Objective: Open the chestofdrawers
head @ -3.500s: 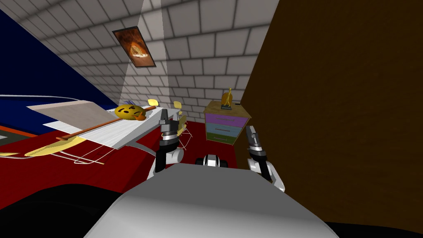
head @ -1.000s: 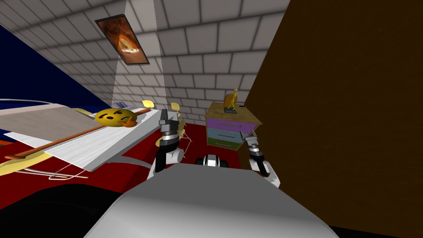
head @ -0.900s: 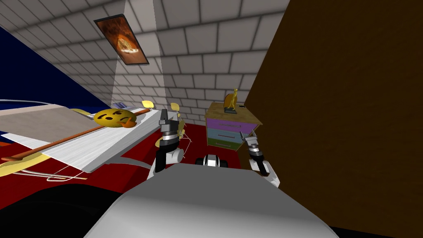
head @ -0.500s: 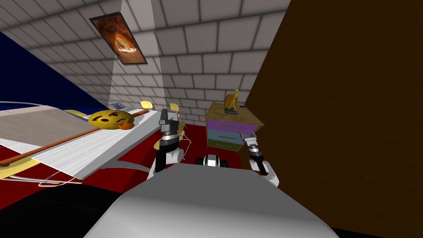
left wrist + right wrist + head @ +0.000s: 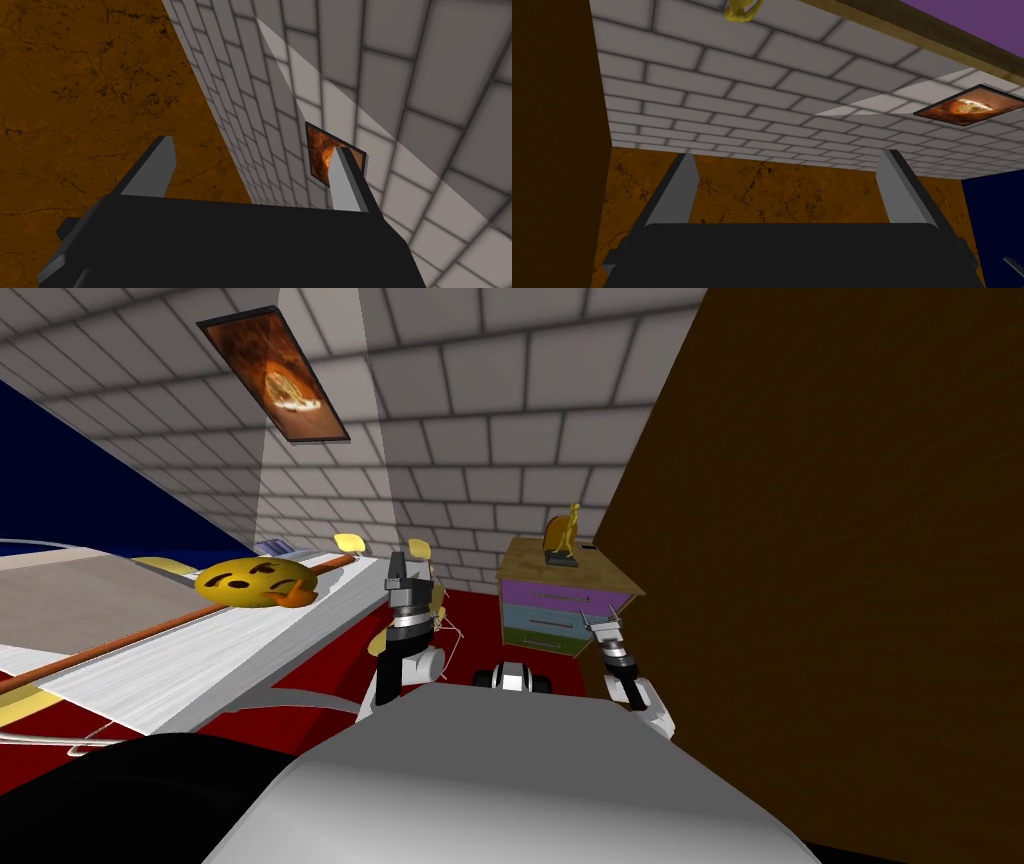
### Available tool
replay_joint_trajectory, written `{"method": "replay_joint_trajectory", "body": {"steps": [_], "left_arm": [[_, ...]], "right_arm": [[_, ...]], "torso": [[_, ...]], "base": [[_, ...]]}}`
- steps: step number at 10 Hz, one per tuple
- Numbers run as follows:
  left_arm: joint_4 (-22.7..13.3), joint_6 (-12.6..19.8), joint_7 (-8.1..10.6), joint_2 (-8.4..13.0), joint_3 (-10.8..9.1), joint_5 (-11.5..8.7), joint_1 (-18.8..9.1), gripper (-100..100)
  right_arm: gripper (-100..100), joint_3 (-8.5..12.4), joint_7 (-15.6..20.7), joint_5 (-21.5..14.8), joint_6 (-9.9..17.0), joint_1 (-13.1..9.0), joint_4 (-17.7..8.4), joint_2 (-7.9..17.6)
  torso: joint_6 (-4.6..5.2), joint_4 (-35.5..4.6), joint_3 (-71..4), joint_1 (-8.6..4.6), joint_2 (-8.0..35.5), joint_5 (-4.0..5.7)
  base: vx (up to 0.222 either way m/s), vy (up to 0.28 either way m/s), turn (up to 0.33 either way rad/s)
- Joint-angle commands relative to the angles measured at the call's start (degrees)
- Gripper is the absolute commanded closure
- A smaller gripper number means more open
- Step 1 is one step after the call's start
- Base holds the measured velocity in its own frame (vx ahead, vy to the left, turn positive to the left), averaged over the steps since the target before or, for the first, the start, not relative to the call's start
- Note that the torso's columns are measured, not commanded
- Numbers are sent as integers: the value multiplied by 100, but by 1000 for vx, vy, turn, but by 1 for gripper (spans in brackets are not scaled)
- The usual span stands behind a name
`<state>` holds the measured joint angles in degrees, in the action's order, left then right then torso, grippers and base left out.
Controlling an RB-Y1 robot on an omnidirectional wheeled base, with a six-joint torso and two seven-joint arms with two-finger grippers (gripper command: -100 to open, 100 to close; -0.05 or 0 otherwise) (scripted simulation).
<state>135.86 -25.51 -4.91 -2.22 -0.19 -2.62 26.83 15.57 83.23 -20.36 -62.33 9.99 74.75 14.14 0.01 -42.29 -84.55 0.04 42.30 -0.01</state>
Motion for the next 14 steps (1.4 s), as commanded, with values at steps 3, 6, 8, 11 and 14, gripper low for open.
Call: {"method": "replay_joint_trajectory", "body": {"steps": [3, 6, 8, 11, 14], "left_arm": [[0, 0, 0, 0, 0, 0, 0, 0], [0, 0, 0, 0, 0, 0, 0, 0], [0, 0, 0, 0, 0, 0, 0, 0], [0, 0, 0, 0, 0, 0, -1, 0], [0, 0, 0, 0, 0, 0, -1, 0]], "right_arm": [[-100, 137, 784, -143, -241, -175, -456, 6], [-100, 232, 1260, -236, -393, -295, -752, 6], [-100, 327, 1571, -327, -538, -413, -1028, 3], [-100, 421, 2030, -415, -676, -529, -1307, -5], [-100, 516, 2464, -500, -808, -642, -1584, -18]], "torso": [[0, 1, -2, -3, -3, 1], [0, 0, -1, -1, -1, 0], [-1, 1, -2, -9, 0, 1], [-1, -1, 1, -10, 4, 2], [-1, 0, 0, -7, 3, 1]], "base": [[46, 34, -30], [40, 38, -34], [41, 34, -36], [39, 31, -36], [37, 41, -36]]}}
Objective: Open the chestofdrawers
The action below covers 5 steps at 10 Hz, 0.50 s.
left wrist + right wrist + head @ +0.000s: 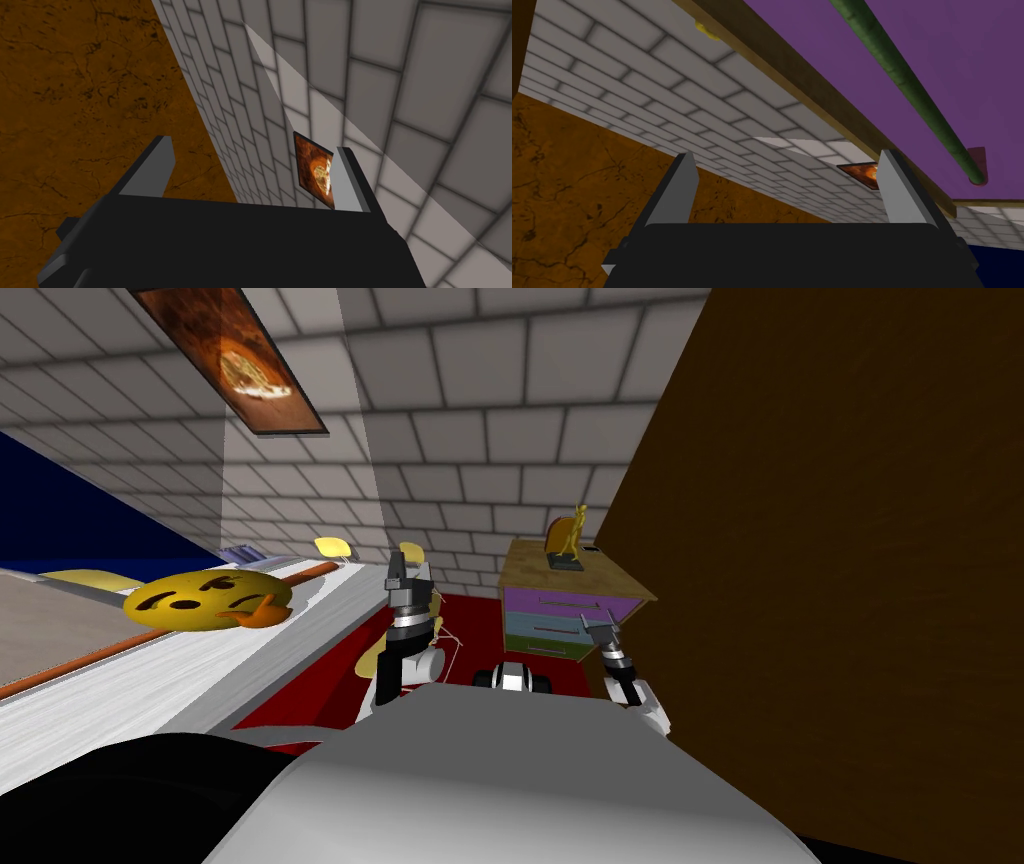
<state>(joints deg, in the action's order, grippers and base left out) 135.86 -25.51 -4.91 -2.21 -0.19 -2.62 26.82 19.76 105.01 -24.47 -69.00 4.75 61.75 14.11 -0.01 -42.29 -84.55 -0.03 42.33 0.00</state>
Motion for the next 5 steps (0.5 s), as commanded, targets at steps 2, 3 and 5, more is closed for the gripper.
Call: {"method": "replay_joint_trajectory", "body": {"steps": [2, 3, 5], "left_arm": [[0, 0, 0, 0, 0, 0, 0, 0], [0, 0, 0, 0, 0, 0, 0, 0], [0, 0, 0, 0, 0, 0, 0, 0]], "right_arm": [[-100, 97, 493, -89, -141, -118, -285, -15], [-100, 190, 721, -171, -265, -227, -541, -35], [-100, 281, 1033, -249, -384, -333, -784, -61]], "torso": [[0, 2, -4, 5, -7, -1], [0, 0, 0, -3, 0, 1], [0, 1, -3, 4, -5, -1]], "base": [[34, 37, -24], [31, 34, -81], [42, 55, -63]]}}
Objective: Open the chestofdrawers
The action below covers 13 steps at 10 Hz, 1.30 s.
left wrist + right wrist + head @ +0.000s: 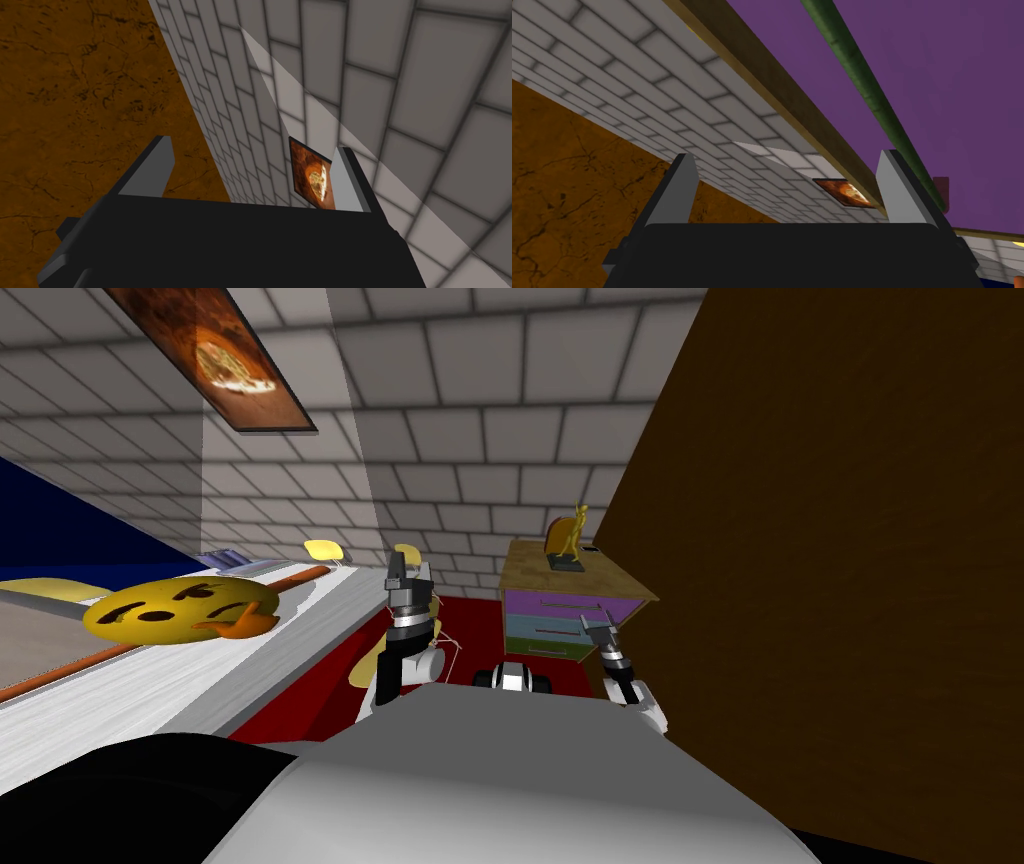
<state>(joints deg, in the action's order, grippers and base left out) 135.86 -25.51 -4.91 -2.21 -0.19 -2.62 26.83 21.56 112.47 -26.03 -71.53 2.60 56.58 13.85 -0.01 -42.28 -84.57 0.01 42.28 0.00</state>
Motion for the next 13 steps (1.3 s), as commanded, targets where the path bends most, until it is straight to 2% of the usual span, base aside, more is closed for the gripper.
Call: {"method": "replay_joint_trajectory", "body": {"steps": [1, 2, 3, 4, 5, 6, 7, 8, 9, 10, 11, 12, 13], "left_arm": [[0, 0, 0, 0, 0, 0, 0, 0], [0, 0, 0, 0, 0, 0, 0, 0], [0, 0, 0, 0, 0, 0, 0, 0], [0, 0, 0, 0, 0, 0, 0, 0], [0, 0, 0, 0, 0, 0, 0, 0], [0, 0, 0, 0, 0, 0, 0, 0], [0, 0, 0, 0, 0, 0, 0, 0], [0, 0, 0, 0, 0, 0, 0, 0], [0, 0, 0, 0, 0, 0, 0, 0], [0, 0, 0, 0, 0, 0, 0, 0], [0, 0, 0, 0, 0, 0, 0, 0], [0, 0, 0, 0, 0, 0, 0, 0], [0, 0, 0, 0, 0, 0, 0, 0]], "right_arm": [[-100, 101, 455, -93, -132, -118, -267, -35], [-100, 101, 527, -93, -132, -118, -267, -35], [-100, 190, 742, -167, -243, -219, -497, -69], [-100, 190, 891, -167, -243, -219, -497, -69], [-100, 276, 1063, -238, -348, -316, -713, -113], [-100, 276, 1219, -238, -348, -316, -713, -113], [-100, 358, 1383, -305, -446, -407, -915, -167], [-100, 358, 1549, -305, -446, -407, -915, -167], [-100, 436, 1713, -368, -538, -493, -1102, -235], [-100, 436, 1864, -368, -538, -493, -1102, -235], [-100, 510, 2036, -426, -623, -572, -1272, -318], [-100, 510, 2145, -426, -623, -572, -1272, -318], [-100, 578, 2345, -479, -700, -644, -1425, -419]], "torso": [[1, 1, -3, 10, -5, -2], [0, 1, -2, 5, -3, -2], [1, -1, 3, -10, 6, 2], [3, -2, 5, -6, 7, 3], [1, -1, 3, -2, 4, 1], [1, 1, -2, 5, -3, -1], [0, 1, -1, 2, -1, -1], [2, 0, 1, 2, 1, 0], [0, 0, 0, -5, 1, 1], [2, 1, -1, 0, -2, 1], [0, 0, 1, -3, 2, 0], [1, 0, 2, 0, 3, 1], [1, -1, 1, -2, 1, 0]], "base": [[51, 69, -43], [23, 31, 10], [21, 45, -78], [25, 46, -49], [41, 61, -81], [30, 59, -44], [26, 65, -82], [32, 50, -38], [39, 63, -77], [29, 55, -36], [25, 61, -64], [30, 58, -38], [32, 64, -70]]}}
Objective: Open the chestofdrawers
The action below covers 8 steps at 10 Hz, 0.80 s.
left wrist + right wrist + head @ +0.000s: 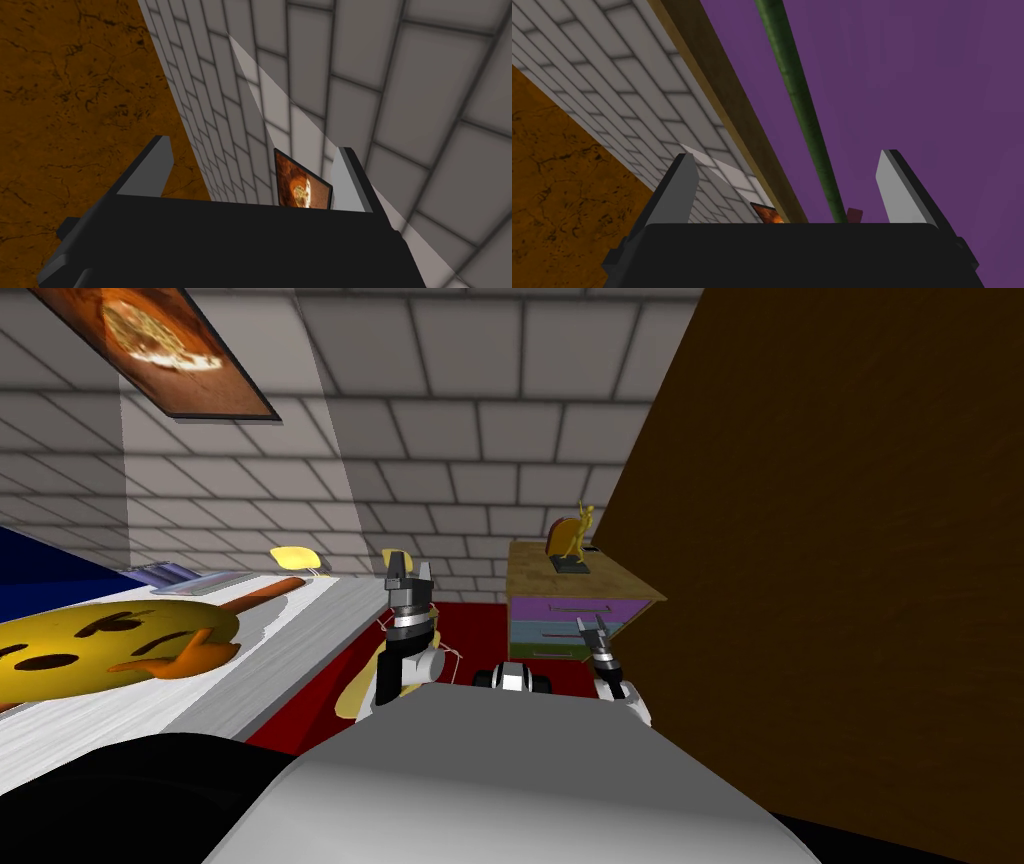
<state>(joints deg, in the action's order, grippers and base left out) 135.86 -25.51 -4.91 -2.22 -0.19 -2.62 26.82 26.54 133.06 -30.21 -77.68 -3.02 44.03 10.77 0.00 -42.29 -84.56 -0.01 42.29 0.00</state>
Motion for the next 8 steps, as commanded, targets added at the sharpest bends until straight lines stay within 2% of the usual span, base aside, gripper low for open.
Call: {"method": "replay_joint_trajectory", "body": {"steps": [1, 3, 4, 8], "left_arm": [[0, 0, 0, 0, 0, 0, 0, 0], [0, 0, 0, 0, 0, 0, 0, 0], [0, 0, 0, 0, 0, 0, 0, 0], [0, 0, 0, 0, 0, 0, 0, 0]], "right_arm": [[-100, 80, 343, -61, -84, -82, -169, -110], [-100, 199, 725, -151, -214, -206, -425, -363], [-100, 199, 779, -151, -214, -206, -425, -363], [-100, 352, 1311, -260, -370, -358, -726, -1005]], "torso": [[1, 1, -1, 3, -2, 0], [1, 0, 1, 0, 1, 1], [0, 1, -1, 9, -2, -1], [0, 0, 1, 11, 2, -2]], "base": [[20, 53, -32], [24, 68, -76], [17, 66, -30], [11, 88, -52]]}}
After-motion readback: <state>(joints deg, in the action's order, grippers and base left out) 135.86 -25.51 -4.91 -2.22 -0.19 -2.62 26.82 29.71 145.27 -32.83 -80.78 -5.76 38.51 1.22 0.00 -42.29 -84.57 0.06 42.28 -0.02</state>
